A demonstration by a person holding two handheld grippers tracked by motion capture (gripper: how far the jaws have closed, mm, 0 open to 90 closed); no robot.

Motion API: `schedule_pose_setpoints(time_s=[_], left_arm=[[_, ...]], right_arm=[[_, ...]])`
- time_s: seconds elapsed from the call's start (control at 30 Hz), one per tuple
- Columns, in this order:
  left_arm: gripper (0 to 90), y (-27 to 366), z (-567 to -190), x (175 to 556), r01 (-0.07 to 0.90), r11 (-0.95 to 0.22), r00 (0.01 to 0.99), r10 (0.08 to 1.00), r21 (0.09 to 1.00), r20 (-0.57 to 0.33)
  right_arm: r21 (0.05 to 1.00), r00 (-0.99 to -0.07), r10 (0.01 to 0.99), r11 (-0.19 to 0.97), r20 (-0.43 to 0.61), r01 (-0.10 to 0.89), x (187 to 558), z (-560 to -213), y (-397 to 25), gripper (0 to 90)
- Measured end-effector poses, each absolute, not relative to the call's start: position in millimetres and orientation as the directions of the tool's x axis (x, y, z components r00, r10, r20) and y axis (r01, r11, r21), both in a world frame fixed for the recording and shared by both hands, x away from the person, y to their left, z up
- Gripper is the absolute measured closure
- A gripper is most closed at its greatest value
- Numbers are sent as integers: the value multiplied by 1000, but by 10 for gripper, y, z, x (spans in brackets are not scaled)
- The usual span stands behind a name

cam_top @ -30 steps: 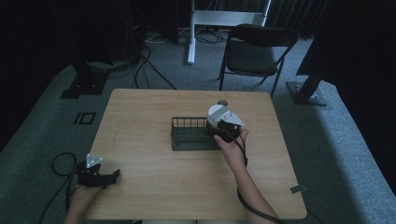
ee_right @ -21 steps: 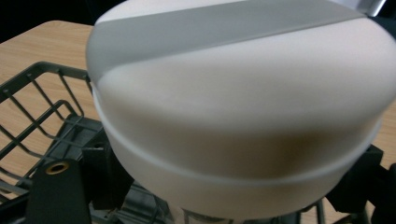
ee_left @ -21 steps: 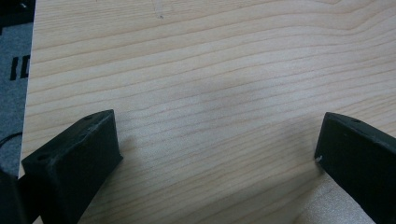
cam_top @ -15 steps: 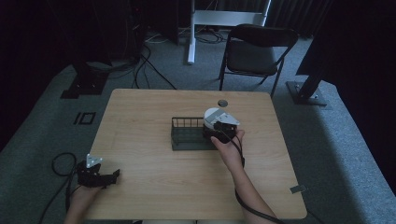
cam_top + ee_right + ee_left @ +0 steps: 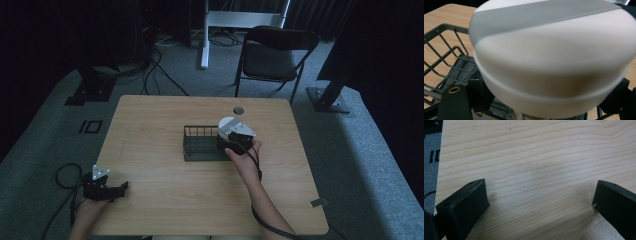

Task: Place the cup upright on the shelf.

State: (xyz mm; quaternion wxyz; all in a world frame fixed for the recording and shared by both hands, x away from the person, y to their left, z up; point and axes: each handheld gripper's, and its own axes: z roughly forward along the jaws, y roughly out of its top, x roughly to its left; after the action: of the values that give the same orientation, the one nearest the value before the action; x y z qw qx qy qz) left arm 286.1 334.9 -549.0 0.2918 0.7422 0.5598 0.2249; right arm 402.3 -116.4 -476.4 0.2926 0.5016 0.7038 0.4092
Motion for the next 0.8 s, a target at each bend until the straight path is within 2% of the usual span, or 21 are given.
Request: schedule_pose_setpoints(time_s=[0.2, 0.27, 0.8], left_arm=[[1, 3348, -5490, 2861, 700, -203, 272, 962, 685, 7], [1, 3349, -5490, 2861, 700, -203, 272, 962, 685, 7], [1, 3349, -5490, 2861, 700, -203, 272, 962, 685, 7]], right_arm=[[875, -347, 938, 172, -5, 452, 4009, -4795, -1192, 175], [874, -357, 934, 186, -15, 449, 4003, -4818, -1189, 124], [896, -356, 934, 163, -7, 412, 3896, -4791, -1269, 128]])
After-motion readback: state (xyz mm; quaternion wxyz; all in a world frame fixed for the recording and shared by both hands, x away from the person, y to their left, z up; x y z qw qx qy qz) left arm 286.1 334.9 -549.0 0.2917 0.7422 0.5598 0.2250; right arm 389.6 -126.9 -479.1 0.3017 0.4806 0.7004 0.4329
